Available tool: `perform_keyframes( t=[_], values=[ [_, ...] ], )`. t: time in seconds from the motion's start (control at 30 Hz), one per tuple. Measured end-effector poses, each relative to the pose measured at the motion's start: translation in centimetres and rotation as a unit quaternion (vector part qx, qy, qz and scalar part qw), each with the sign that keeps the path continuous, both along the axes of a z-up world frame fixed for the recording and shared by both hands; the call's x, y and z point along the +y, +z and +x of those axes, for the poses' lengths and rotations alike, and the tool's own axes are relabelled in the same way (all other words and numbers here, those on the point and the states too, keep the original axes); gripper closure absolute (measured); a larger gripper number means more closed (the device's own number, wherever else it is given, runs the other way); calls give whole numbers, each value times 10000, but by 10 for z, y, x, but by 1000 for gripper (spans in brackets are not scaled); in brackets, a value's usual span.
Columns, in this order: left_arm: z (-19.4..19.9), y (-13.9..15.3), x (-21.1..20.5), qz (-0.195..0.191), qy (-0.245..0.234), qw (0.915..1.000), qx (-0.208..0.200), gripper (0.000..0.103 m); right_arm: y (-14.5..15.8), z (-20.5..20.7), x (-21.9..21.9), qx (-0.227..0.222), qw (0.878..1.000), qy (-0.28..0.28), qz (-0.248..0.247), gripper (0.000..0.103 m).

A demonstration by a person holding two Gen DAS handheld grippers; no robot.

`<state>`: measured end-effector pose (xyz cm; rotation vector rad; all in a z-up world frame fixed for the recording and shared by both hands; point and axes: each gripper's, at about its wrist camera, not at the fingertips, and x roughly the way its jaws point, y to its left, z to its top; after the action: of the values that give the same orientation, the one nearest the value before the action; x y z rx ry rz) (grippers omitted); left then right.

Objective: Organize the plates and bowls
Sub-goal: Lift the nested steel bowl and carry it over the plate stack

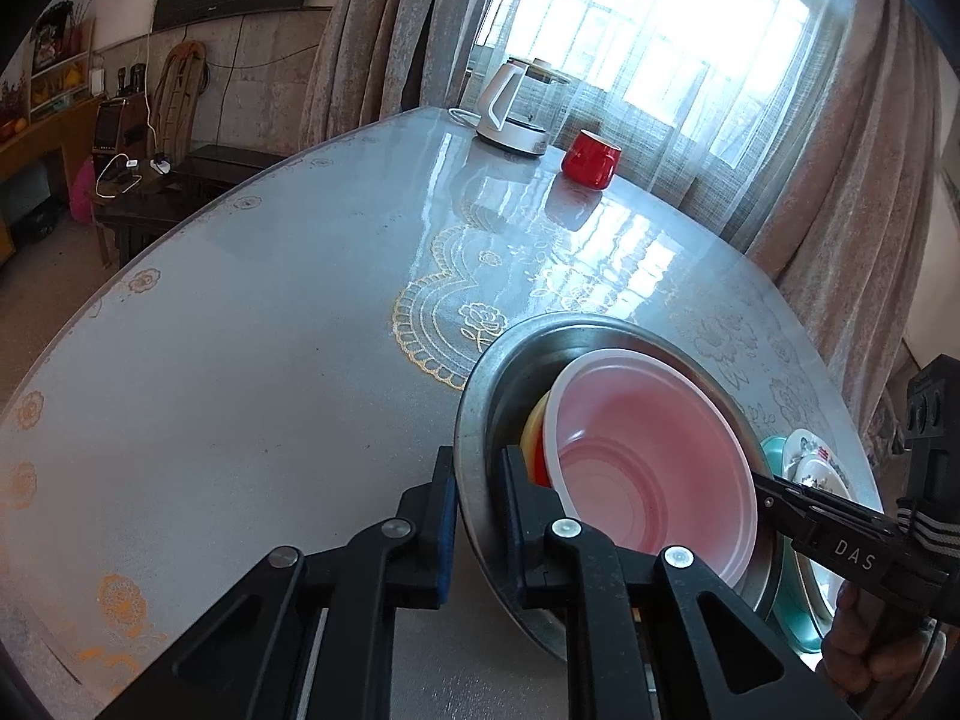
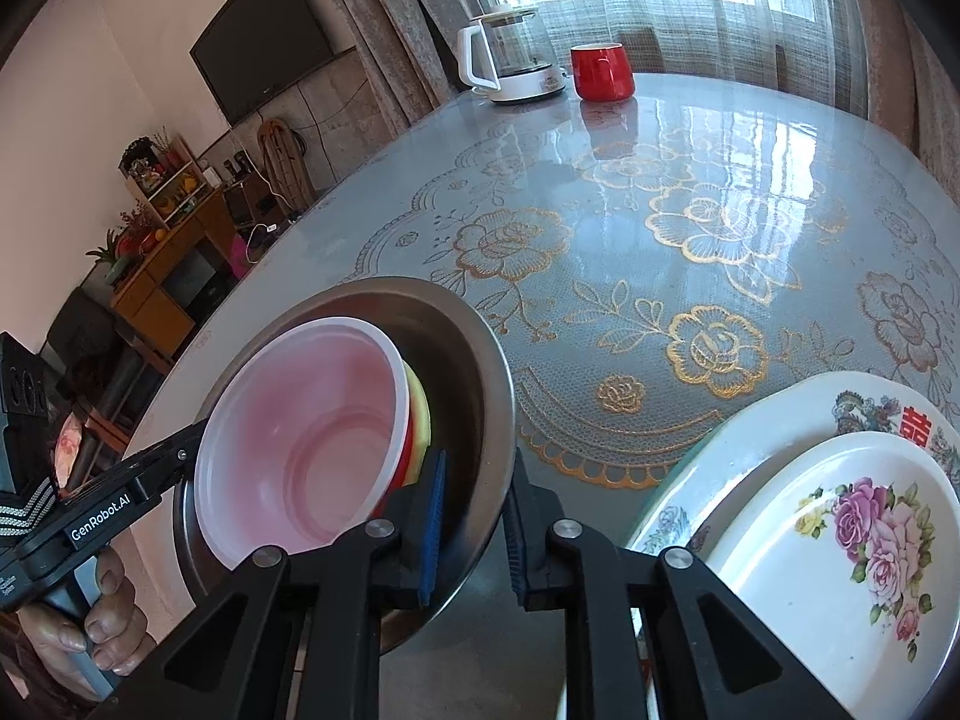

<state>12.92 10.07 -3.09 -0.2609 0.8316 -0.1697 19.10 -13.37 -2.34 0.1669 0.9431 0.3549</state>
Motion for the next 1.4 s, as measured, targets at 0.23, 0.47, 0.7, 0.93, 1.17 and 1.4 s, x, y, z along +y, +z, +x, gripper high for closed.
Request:
perform_keyframes(
  t=[0.23, 0.47, 0.7, 0.93, 1.17, 1.4],
  values=[
    [-5, 0, 0, 58, 79, 9999, 47, 88, 0, -2, 4, -22, 10000, 24, -87, 85],
    [-6, 0, -1, 124, 129, 9998, 104, 88, -2, 2, 2, 107, 9999, -31, 34, 85],
    [-14, 1, -2, 222, 150, 9996, 82, 88, -1, -4, 6, 101, 9999, -11, -41, 86],
    [-21, 5, 0, 210, 195, 9995, 100, 88, 1, -8, 6, 74, 10000, 6, -1, 86],
    [-27, 14, -1, 180, 184, 9997, -10, 88, 11, -12, 2, -21, 9999, 23, 160, 86],
    [-32, 30, -12, 188, -5, 9997, -173, 88, 23, -22, -8, -144, 9995, -66, 264, 86]
  ],
)
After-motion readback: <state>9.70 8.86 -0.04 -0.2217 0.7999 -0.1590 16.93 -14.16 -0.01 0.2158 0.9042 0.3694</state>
